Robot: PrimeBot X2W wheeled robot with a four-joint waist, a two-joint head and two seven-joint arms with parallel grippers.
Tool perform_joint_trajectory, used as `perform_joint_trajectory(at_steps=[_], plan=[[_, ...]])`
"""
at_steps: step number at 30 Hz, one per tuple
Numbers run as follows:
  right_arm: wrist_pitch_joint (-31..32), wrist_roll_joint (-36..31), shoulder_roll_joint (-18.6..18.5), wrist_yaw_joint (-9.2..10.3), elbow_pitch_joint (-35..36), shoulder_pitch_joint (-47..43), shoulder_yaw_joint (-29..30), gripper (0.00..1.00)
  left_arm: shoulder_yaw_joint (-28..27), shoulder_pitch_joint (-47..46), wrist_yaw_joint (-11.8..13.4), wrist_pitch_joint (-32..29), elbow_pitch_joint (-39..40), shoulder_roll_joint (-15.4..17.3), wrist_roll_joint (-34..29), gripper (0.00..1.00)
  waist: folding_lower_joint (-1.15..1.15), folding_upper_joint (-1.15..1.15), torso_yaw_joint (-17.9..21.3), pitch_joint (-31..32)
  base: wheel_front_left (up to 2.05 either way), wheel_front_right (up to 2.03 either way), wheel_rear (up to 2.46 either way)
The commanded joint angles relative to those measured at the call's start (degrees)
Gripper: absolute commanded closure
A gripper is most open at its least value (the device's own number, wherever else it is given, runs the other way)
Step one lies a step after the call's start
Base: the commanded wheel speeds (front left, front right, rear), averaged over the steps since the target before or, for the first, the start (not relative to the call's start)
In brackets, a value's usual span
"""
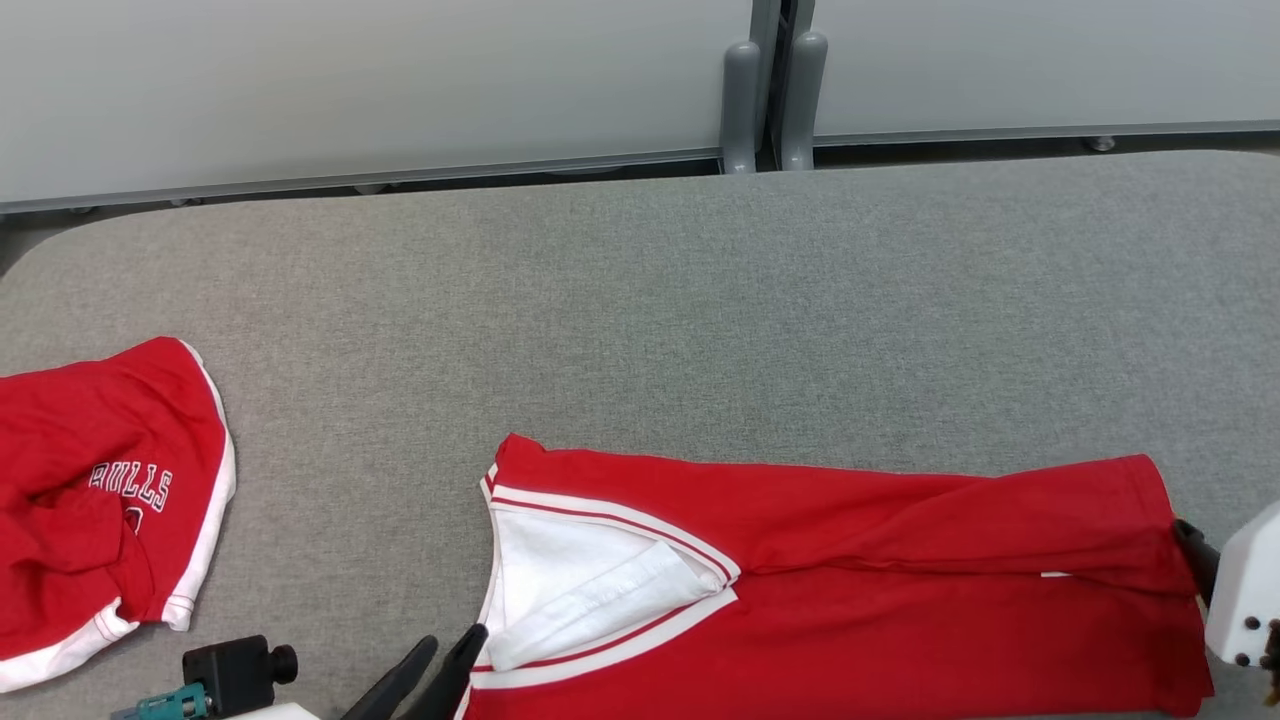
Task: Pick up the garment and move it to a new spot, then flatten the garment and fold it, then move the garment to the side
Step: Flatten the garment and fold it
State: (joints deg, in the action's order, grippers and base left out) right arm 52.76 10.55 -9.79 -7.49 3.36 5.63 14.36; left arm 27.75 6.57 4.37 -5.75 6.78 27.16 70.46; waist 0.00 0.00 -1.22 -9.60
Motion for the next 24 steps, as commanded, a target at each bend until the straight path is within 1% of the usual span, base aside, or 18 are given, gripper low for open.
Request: perform_joint_trajectory(at_steps=[1,2,3,4,7,8,10,11,15,18,21,24], plan=[[-1.8,0.3,1.8,-0.01,1.7,-1.3,2.5,0.0,-0.3,-1.3,0.2,1.9,-0.3,0.2,-2.2,0.0,0.0,0.0,-0.4,0.4,0.0,0.0,0.0],[-2.8,0.8,2.9,-0.01,2.5,-1.8,3.8,0.0,-0.6,-1.8,0.2,3.4,-0.5,0.2,-3.4,0.0,0.0,0.0,-0.5,0.6,0.0,0.0,0.0],[-2.8,0.8,2.9,-0.01,2.5,-1.8,3.8,0.0,-0.6,-1.8,0.2,3.4,-0.5,0.2,-3.4,0.0,0.0,0.0,-0.5,0.6,0.0,0.0,0.0],[-4.0,1.2,3.8,-0.01,3.3,-2.0,5.1,0.0,-1.2,-2.3,0.5,5.5,-0.8,0.0,-4.9,0.0,0.0,0.0,-0.6,0.7,0.0,0.0,0.0],[-8.0,1.6,5.9,-0.01,5.0,-3.0,8.1,0.0,-1.9,-4.4,1.1,13.0,-2.3,0.0,-12.5,0.0,0.0,0.0,-1.1,1.2,0.0,0.0,0.0],[-9.4,1.6,6.3,-0.01,5.3,-3.2,8.7,0.0,-1.7,-5.2,1.5,15.2,-3.1,-0.2,-15.2,0.0,0.0,0.0,-1.2,1.3,0.0,0.0,0.0],[-12.2,2.2,6.7,-0.01,5.3,-3.7,9.6,0.0,-1.4,-6.5,3.5,18.1,-5.3,-0.5,-20.4,0.0,0.0,0.0,-1.3,1.6,0.0,0.0,0.0],[-13.5,3.8,6.8,-0.01,4.5,-3.8,9.7,0.0,-1.3,-7.6,4.3,19.2,-6.0,-1.0,-22.7,0.0,0.0,0.0,-1.4,1.7,0.0,0.0,0.0],[-18.8,7.3,6.8,-0.02,0.0,-4.7,9.5,0.0,-2.4,-9.8,7.6,20.8,-8.8,-2.9,-31.6,0.0,0.0,0.0,-1.9,2.3,0.0,0.0,0.0],[-21.3,8.5,6.8,-0.02,-4.1,-5.0,8.5,0.0,-5.0,-10.3,9.4,21.0,-8.8,-5.5,-37.6,0.0,0.0,0.0,-2.2,2.7,0.0,0.0,0.0],[-22.5,8.8,6.7,-0.02,-7.9,-4.7,7.7,0.0,-7.4,-8.6,9.5,20.9,-9.2,-7.5,-41.7,0.0,0.0,0.0,-2.2,3.1,0.0,0.0,0.0],[-23.4,7.9,6.7,-0.02,-11.1,-3.9,7.3,0.0,-9.3,-7.3,8.7,20.9,-10.2,-9.3,-43.7,0.0,0.0,0.0,-2.2,3.6,0.0,0.0,0.0]])
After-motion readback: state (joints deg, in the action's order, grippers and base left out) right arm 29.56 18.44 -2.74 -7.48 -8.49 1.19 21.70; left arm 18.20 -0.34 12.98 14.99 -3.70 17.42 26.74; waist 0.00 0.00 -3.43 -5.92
